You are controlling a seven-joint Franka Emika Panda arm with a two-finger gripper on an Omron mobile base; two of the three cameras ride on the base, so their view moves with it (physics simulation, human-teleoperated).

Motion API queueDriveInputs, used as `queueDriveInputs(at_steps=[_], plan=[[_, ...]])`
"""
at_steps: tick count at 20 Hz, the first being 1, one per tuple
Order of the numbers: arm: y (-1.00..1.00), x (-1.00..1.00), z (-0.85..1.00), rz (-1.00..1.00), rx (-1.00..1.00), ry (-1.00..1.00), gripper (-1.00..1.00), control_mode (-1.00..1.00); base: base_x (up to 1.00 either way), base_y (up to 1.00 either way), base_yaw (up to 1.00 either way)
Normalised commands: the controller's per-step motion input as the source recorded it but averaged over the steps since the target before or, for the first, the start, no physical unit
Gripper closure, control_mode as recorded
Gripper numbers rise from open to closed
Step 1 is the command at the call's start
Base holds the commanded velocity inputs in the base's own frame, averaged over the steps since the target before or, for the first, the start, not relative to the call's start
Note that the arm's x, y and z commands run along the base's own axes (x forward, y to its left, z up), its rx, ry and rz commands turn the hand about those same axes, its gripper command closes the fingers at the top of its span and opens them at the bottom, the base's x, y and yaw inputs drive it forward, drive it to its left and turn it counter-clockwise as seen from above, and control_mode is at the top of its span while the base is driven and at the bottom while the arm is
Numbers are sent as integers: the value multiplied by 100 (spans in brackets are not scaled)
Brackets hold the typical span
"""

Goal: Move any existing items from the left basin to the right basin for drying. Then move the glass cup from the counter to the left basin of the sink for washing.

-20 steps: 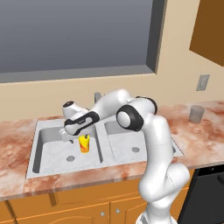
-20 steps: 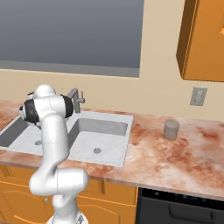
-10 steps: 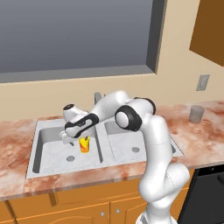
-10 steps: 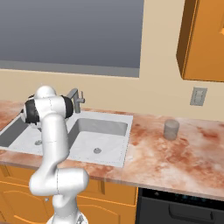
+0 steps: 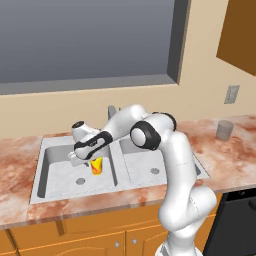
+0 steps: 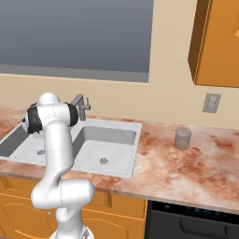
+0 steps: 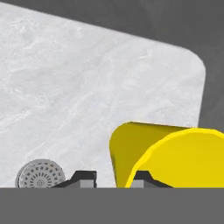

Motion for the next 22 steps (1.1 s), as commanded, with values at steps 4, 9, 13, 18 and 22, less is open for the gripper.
queueDriveInputs(at_steps=[4,9,13,18,22], plan=[[0,-10,0,0,0,-5,100,-100,0,0,0],[0,-18,12,-3,0,-7,100,-100,0,0,0],[0,-19,20,-5,0,-4,100,-100,0,0,0],[-5,-24,38,-5,0,-5,100,-100,0,0,0],[-7,-20,33,-6,0,0,100,-100,0,0,0]])
